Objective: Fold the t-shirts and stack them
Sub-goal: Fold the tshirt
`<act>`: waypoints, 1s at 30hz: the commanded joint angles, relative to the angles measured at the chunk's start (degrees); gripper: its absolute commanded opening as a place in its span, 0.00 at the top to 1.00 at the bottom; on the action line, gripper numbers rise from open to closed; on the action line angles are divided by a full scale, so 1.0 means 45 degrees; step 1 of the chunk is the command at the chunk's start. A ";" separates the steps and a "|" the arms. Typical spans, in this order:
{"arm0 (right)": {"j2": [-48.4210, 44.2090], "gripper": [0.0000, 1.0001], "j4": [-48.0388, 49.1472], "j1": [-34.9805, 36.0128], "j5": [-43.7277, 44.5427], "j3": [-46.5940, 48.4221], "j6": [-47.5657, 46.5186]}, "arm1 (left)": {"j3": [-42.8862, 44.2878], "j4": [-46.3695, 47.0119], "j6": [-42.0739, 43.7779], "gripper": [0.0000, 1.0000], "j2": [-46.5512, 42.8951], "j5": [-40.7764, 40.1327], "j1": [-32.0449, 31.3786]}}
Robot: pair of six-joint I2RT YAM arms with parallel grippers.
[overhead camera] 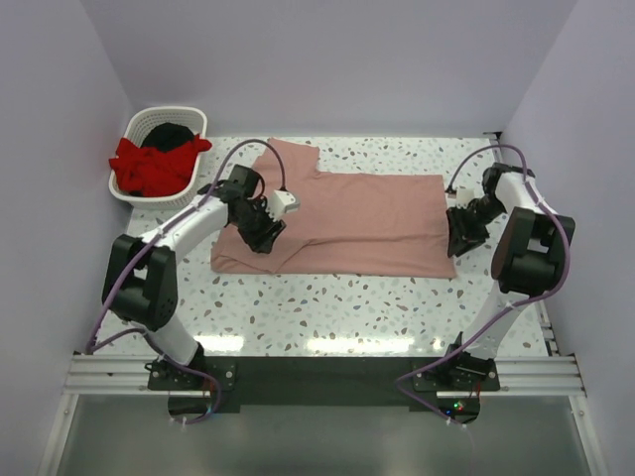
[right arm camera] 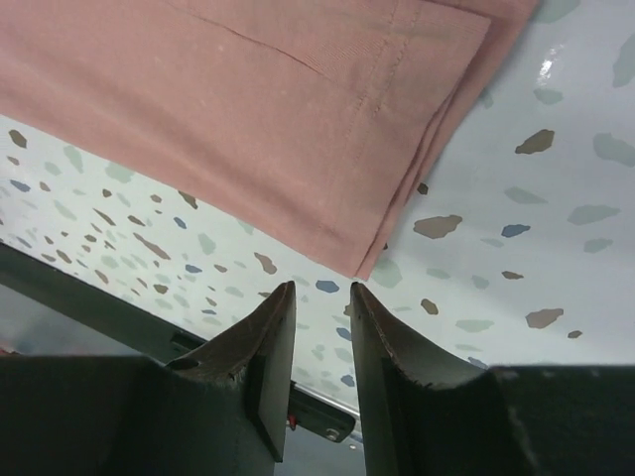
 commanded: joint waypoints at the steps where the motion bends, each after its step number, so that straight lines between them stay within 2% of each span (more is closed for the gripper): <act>1: -0.0113 0.68 -0.0020 0.0102 -0.0805 -0.0002 0.0298 | 0.0638 0.0881 -0.1259 0.46 0.0722 -0.0652 -0.0603; 12: 0.0415 0.70 0.0977 0.0337 -0.0727 -0.0842 0.0474 | 0.0561 0.0627 -0.2295 0.49 0.1543 0.0381 -0.1444; 20: 0.0415 0.71 0.1192 0.0454 -0.0688 -0.1154 0.0357 | 0.0463 0.1212 -0.2763 0.54 0.2129 -0.0457 -0.1932; 23: 0.0376 0.71 0.1251 0.0493 -0.0571 -0.1233 0.0299 | 0.0483 0.1427 -0.2881 0.59 0.2363 -0.0906 -0.2050; 29: 0.0376 0.72 0.1368 0.0493 -0.0336 -0.1330 0.0201 | 0.0677 0.1682 -0.3174 0.85 0.2540 -0.1473 -0.2050; 30: 0.0376 0.72 0.1388 0.0493 -0.0297 -0.1369 0.0181 | 0.0755 0.1682 -0.3213 0.92 0.2540 -0.1473 -0.2069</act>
